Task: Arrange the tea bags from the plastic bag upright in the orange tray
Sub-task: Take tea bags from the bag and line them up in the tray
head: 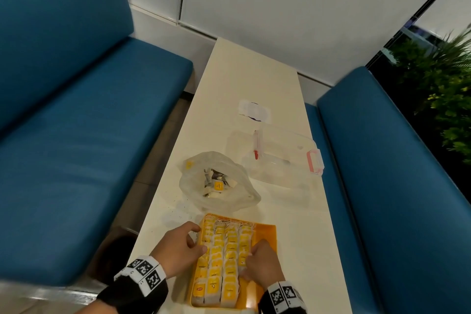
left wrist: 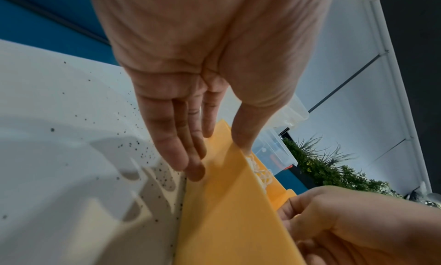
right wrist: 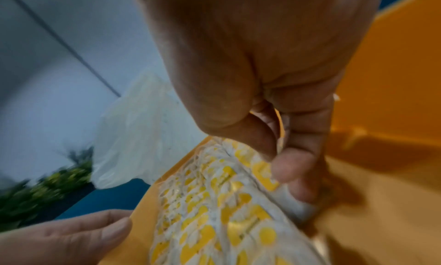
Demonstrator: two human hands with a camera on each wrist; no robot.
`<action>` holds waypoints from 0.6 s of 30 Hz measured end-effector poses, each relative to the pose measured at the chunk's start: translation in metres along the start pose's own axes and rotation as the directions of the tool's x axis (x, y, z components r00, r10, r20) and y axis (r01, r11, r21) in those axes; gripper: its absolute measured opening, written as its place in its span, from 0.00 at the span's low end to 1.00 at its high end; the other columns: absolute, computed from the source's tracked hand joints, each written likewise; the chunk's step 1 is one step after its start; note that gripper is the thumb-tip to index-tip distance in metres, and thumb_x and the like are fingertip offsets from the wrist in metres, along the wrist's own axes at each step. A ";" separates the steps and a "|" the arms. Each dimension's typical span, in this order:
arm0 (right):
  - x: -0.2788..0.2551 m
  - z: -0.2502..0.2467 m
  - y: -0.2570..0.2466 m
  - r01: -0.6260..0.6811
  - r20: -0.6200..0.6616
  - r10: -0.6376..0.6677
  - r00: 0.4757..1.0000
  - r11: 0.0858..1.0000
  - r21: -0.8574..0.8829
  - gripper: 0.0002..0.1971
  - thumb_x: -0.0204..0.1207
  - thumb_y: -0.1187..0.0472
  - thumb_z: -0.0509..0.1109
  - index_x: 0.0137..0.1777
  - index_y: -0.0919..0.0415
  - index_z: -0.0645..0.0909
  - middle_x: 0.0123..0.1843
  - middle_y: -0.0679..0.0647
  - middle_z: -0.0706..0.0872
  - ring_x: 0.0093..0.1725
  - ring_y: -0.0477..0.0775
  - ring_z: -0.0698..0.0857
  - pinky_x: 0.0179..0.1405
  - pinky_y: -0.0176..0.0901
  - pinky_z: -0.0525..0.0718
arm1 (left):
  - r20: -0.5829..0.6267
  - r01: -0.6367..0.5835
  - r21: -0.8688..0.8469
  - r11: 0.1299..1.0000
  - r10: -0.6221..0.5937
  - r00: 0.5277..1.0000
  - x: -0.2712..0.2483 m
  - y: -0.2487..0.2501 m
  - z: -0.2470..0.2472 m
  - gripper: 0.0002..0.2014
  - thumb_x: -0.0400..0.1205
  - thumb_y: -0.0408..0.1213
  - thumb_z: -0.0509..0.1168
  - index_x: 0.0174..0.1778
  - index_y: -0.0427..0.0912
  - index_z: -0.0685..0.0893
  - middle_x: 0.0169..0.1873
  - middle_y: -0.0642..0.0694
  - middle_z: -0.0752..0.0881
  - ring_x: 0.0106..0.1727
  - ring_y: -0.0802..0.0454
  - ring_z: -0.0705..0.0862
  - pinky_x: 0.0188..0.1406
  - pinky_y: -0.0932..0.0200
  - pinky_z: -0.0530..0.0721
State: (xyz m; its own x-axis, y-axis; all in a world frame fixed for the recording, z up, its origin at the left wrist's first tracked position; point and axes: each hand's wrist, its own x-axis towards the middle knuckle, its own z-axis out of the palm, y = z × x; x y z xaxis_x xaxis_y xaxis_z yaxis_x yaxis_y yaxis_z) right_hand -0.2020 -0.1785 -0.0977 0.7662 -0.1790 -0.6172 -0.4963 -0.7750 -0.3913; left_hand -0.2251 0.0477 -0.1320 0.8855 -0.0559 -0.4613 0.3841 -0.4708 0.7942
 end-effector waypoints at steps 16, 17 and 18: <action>-0.001 -0.047 -0.098 0.385 -0.277 -0.308 0.910 0.876 0.291 0.03 0.77 0.63 0.70 0.50 0.59 0.81 0.42 0.61 0.89 0.29 0.54 0.89 0.31 0.57 0.89 | -0.536 -0.192 -0.022 0.981 0.151 0.831 0.055 0.051 -0.074 0.13 0.83 0.46 0.69 0.35 0.44 0.83 0.32 0.49 0.86 0.36 0.47 0.85 0.31 0.62 0.76; -0.001 -0.052 -0.103 0.424 -0.322 -0.331 0.887 0.859 0.285 0.02 0.78 0.64 0.68 0.46 0.61 0.81 0.39 0.62 0.89 0.26 0.53 0.88 0.28 0.55 0.87 | -0.565 -0.212 -0.014 0.977 0.168 0.808 0.055 0.057 -0.080 0.15 0.84 0.44 0.68 0.31 0.45 0.81 0.28 0.49 0.85 0.33 0.47 0.83 0.29 0.62 0.74; -0.001 -0.057 -0.108 0.458 -0.365 -0.348 0.864 0.844 0.278 0.04 0.79 0.64 0.66 0.44 0.62 0.81 0.36 0.63 0.88 0.24 0.53 0.87 0.25 0.51 0.86 | -0.592 -0.228 -0.012 0.974 0.177 0.786 0.055 0.061 -0.087 0.15 0.84 0.44 0.68 0.30 0.46 0.80 0.27 0.50 0.84 0.32 0.50 0.83 0.29 0.60 0.76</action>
State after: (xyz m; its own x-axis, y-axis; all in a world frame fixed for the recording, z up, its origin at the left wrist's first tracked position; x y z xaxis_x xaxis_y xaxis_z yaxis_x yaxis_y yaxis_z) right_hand -0.1258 -0.1296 -0.0163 0.9833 -0.1064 -0.1475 -0.1819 -0.5676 -0.8030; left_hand -0.1302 0.0924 -0.0746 0.9189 0.3942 0.0116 0.1755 -0.4350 0.8832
